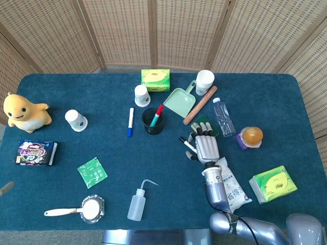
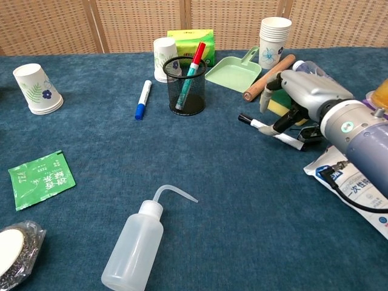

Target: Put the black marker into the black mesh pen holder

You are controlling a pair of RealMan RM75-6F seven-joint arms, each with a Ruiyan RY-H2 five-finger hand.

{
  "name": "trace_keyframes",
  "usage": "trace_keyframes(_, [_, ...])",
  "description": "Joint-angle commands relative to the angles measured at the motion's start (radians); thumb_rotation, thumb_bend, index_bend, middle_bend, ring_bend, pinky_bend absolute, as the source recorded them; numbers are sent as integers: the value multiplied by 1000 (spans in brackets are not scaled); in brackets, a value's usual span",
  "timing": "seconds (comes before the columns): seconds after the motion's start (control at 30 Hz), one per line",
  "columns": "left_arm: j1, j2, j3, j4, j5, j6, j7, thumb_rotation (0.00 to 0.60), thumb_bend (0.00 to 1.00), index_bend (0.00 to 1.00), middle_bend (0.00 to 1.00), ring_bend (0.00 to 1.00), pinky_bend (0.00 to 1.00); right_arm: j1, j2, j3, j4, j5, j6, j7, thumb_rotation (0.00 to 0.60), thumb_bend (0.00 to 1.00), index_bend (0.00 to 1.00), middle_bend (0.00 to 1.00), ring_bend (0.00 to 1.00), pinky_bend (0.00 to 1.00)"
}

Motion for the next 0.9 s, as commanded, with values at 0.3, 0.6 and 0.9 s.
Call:
trace_keyframes(0.3, [1, 6, 1, 6, 3, 1, -18, 600, 46, 49, 0, 0, 0, 13, -13, 8, 46, 47, -8, -18, 600, 278, 444, 0, 0, 0])
trace_keyframes(0.6, [0, 8, 2, 6, 7, -1, -19, 600, 46, 49, 0, 0, 0, 12, 2, 9, 55, 73, -12, -20, 600, 280, 444, 0, 0, 0])
trace_keyframes(0.9, [1, 7, 3, 5, 7, 0, -18, 600, 45, 49, 0, 0, 0, 14, -10, -1, 78, 91, -19, -20, 600, 280, 449, 0, 0, 0])
